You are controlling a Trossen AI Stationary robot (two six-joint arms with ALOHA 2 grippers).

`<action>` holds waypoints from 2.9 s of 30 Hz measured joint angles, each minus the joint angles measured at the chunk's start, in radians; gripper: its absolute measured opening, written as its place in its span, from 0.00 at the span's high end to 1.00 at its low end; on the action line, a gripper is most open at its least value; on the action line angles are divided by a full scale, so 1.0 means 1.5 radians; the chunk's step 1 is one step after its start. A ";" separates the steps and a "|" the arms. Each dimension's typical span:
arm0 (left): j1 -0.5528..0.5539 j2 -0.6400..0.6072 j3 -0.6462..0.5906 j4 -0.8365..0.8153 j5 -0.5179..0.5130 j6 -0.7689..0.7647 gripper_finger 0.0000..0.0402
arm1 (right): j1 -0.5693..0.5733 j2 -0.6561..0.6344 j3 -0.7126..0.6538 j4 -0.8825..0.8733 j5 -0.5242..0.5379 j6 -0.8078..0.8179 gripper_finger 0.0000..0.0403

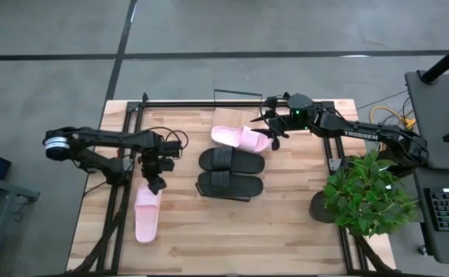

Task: Pick and place slides into the shelf
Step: Put the pink slides on the shelf

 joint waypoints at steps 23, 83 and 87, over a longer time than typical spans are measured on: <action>-0.001 0.071 -0.029 0.021 0.091 0.072 0.69 | 0.000 0.000 -0.001 -0.004 0.000 0.000 0.69; -0.003 -0.276 0.325 -0.105 -0.261 -0.131 1.00 | 0.000 -0.004 -0.001 0.002 0.001 0.000 0.75; -0.002 -0.279 0.361 -0.106 -0.338 -0.110 1.00 | 0.000 -0.011 -0.001 0.014 0.000 0.006 0.76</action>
